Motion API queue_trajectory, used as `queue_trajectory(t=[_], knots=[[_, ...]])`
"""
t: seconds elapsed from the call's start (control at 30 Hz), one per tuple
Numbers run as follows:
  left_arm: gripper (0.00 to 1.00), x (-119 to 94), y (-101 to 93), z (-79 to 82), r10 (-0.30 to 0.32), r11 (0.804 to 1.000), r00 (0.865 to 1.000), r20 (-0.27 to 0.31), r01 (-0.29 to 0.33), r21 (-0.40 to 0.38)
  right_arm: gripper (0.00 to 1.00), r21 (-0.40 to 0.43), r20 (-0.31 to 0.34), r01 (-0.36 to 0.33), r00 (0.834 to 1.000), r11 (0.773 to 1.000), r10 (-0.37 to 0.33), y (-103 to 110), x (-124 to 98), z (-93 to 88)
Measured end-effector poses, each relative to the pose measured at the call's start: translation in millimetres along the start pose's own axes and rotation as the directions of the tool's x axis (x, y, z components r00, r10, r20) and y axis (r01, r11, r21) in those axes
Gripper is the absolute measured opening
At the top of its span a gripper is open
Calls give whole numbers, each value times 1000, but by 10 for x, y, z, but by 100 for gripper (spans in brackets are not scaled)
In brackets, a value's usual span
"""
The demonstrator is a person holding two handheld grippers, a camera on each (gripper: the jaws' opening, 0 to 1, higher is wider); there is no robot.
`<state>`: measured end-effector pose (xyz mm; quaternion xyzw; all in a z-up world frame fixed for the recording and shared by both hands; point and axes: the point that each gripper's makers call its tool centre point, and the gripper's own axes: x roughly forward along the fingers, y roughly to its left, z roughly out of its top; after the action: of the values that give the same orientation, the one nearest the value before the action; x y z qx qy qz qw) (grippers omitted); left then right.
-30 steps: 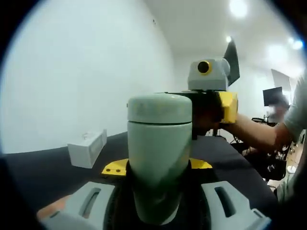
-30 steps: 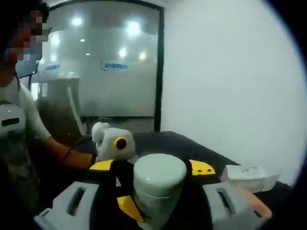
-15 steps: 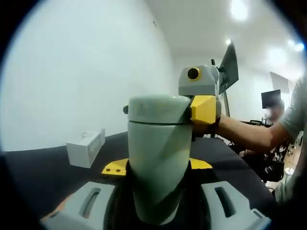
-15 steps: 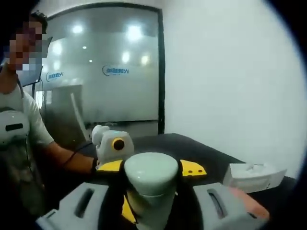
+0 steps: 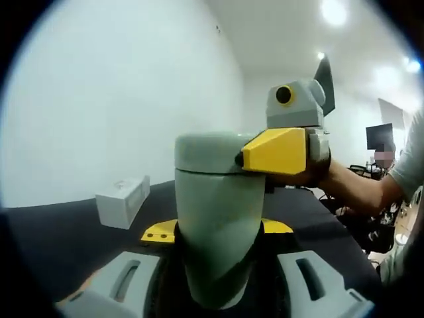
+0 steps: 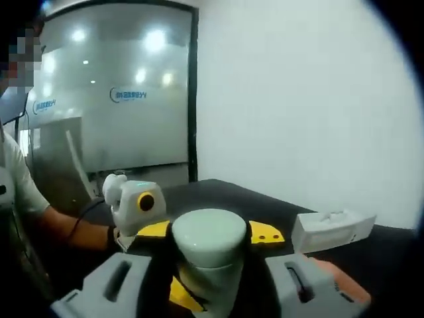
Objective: Assemble the cup parts correctly, then place the assembled cup into the box.
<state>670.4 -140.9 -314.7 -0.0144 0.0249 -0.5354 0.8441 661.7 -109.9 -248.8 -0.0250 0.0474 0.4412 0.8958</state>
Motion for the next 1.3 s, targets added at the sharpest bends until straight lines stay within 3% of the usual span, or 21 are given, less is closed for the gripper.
queue_trajectory(t=[0.17, 0.37, 0.7, 0.87, 0.9, 0.97, 1.03, 1.1, 1.2, 1.3], knots=[[38, 9, -27, 1, -2, 1000, 1000, -5, 2, 30, 38, 9, 20, 79, 997, 997, -79, -21, -67, -10], [38, 2, -21, 2, 3, 999, 1000, -9, -2, 35, 38, -4, 7, 95, 995, 995, -95, -32, -61, -4], [38, -9, -1, 0, 34, 999, 999, -14, -34, 32, 38, 1, -11, 209, 978, 978, -209, -61, -50, -8], [41, 15, -22, 3, 19, 999, 1000, 17, -20, 36, 40, 13, 25, 193, 981, 981, -193, -92, -98, -7], [41, 16, -56, 3, -21, 999, 1000, 10, 20, 50, 41, 30, 22, 183, 983, 983, -184, -93, -115, -3], [45, -11, -78, -8, -64, 998, 998, -4, 64, -4, 42, 36, 18, 150, 988, 988, -151, -74, -118, 2], [54, -48, -130, 59, -103, 995, 994, 23, 103, -1, 46, 54, 21, 118, 993, 992, -119, -54, -117, 25], [60, -94, -124, 146, -96, 995, 994, 54, 95, 22, 46, 71, 40, 79, 996, 994, -82, -15, -134, 84], [61, -194, -135, 234, -106, 994, 992, 74, 104, 29, 47, 109, 77, 27, 996, 994, -36, 17, -201, 211], [61, -310, -130, 338, -138, 990, 986, 98, 140, -13, 47, 102, 97, 12, 995, 995, -22, -13, -329, 311]])
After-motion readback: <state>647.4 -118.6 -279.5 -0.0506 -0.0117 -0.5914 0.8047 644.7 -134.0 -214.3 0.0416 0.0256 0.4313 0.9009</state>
